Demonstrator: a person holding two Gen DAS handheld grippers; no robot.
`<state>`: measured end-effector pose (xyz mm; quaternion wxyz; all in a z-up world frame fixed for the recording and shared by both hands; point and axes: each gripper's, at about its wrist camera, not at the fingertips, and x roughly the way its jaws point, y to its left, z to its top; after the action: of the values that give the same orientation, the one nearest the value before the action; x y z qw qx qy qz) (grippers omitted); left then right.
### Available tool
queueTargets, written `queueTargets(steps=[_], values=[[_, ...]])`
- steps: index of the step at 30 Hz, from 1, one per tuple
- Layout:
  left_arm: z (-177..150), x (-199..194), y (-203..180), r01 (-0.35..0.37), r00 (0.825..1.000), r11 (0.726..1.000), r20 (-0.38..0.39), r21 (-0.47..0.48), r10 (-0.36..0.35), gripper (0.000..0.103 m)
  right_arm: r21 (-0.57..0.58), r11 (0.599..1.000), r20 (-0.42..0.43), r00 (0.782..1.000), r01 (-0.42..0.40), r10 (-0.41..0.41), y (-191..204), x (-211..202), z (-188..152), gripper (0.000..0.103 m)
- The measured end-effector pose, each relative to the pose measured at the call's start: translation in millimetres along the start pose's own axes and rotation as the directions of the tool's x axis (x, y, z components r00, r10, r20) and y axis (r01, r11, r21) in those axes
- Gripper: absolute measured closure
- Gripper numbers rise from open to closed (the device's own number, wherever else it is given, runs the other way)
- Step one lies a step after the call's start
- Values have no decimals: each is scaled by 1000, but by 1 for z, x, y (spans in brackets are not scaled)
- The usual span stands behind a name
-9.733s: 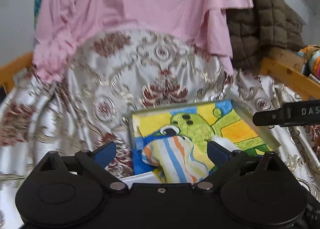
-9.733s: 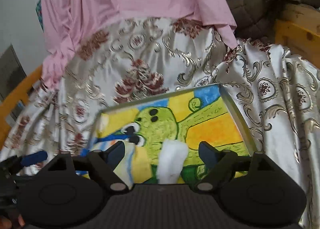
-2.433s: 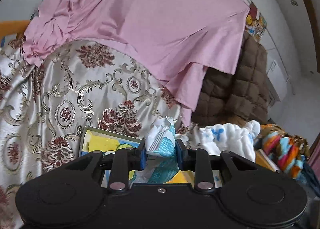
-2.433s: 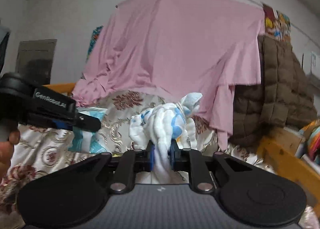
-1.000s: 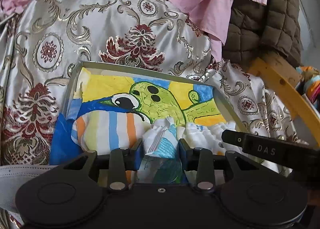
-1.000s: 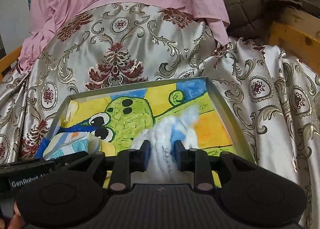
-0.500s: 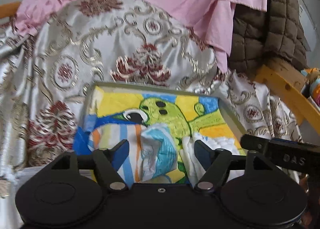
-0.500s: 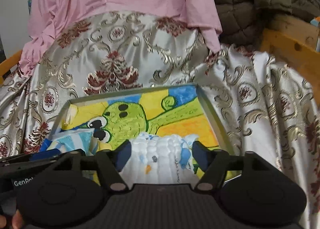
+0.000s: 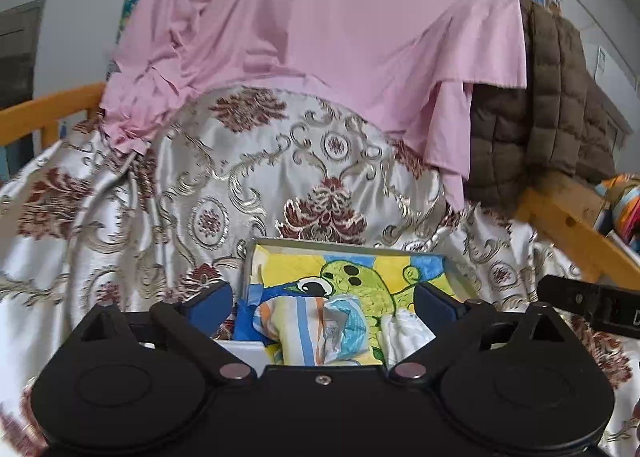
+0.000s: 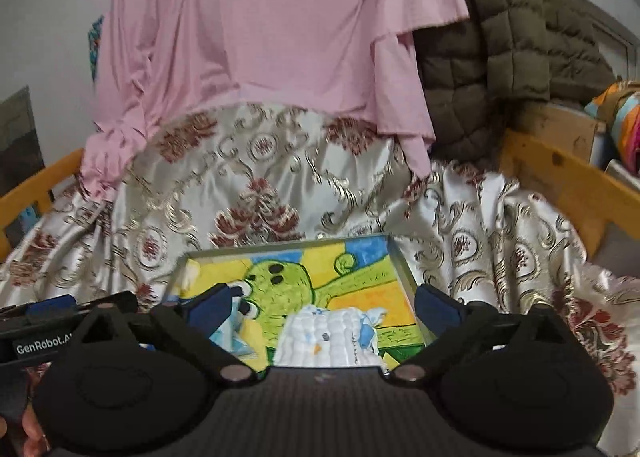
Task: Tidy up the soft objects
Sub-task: 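Open both tools and withdraw them back toward the remaining items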
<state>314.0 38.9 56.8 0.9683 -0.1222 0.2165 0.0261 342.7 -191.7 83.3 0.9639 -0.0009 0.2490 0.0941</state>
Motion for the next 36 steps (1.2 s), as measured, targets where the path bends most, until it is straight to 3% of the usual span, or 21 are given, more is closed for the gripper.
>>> queueTargets(steps=[7,16,26,36], values=[[-7,-77,-7,-12,996,1000,91,23,10,1,-3,1000,62,998,-23,23,8,-64,-9,0],[-37,-143,0,-14,995,1000,98,11,13,1,-16,1000,109,994,-6,8,12,-137,-40,0],[-64,-183,5,-12,998,999,62,33,10,1,-101,995,182,983,18,1,28,-200,-65,0],[-95,-199,4,28,998,995,-57,100,-22,1,-117,993,188,982,29,-6,33,-233,-107,0]])
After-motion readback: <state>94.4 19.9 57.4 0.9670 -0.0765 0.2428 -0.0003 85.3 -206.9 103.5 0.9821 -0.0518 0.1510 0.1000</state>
